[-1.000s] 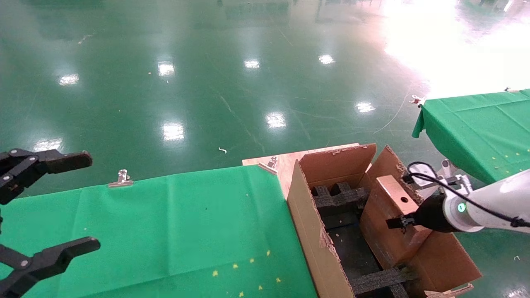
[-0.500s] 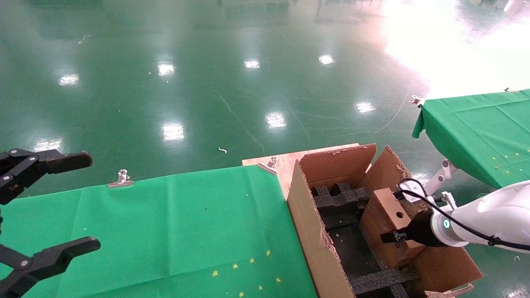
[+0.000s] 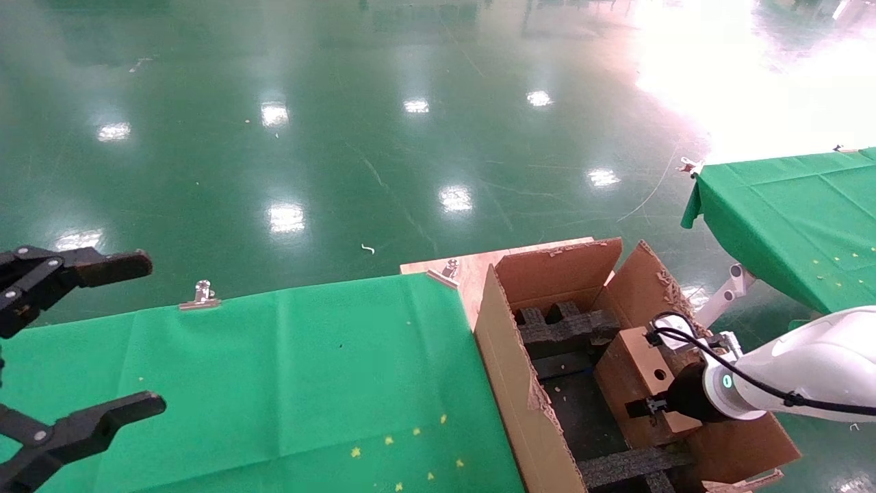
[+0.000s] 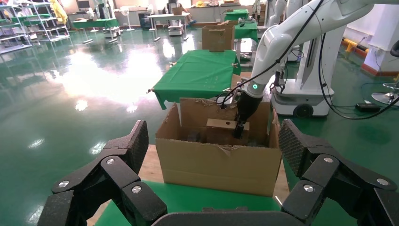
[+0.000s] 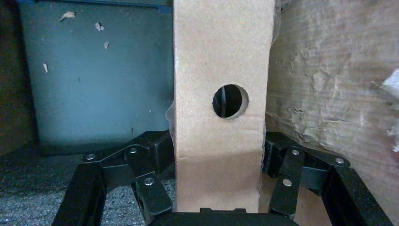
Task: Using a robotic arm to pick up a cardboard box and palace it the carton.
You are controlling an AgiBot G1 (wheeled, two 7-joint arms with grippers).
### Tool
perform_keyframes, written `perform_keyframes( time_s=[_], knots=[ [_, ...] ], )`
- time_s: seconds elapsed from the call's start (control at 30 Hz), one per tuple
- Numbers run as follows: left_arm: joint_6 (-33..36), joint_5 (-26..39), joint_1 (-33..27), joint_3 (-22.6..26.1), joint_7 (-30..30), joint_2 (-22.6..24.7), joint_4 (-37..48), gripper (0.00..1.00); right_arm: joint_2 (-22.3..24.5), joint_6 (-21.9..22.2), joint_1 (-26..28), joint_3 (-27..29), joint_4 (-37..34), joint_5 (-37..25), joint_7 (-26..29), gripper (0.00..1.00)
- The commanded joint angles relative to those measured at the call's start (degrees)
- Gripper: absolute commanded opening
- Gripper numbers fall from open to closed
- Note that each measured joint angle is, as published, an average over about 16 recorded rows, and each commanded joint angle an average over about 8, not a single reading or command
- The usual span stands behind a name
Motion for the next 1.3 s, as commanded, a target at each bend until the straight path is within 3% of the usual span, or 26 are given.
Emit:
perform_keyframes(
  time_s=[0.03, 0.13, 0.17, 0.97, 1.3],
  knots=[
    [0.00, 0.00, 0.00, 0.00, 0.00, 0.00, 0.00, 1.00, -0.32, 0.14, -0.15, -0.04, -0.77, 0.52, -0.61, 0.54],
    [-0.01, -0.02, 0.01, 0.00, 0.00, 0.00, 0.01, 1.00, -0.54, 0.20, -0.26, -0.06, -1.19, 0.89, -0.96, 0.92],
    [-0.01, -0.02, 0.01, 0.00, 0.00, 0.00, 0.01, 1.00, -0.60, 0.21, -0.29, -0.06, -1.29, 0.99, -1.04, 1.00],
    [-0.01, -0.02, 0.01, 0.00, 0.01, -0.01, 0.01, 1.00, 0.95, -1.30, 2.22, 0.69, 1.54, -0.75, 0.06, 1.00],
    [-0.01, -0.02, 0.01, 0.00, 0.01, -0.01, 0.02, 1.00, 2.56, -2.10, 8.73, 3.84, 6.03, -1.50, -0.62, 1.00]
  ],
)
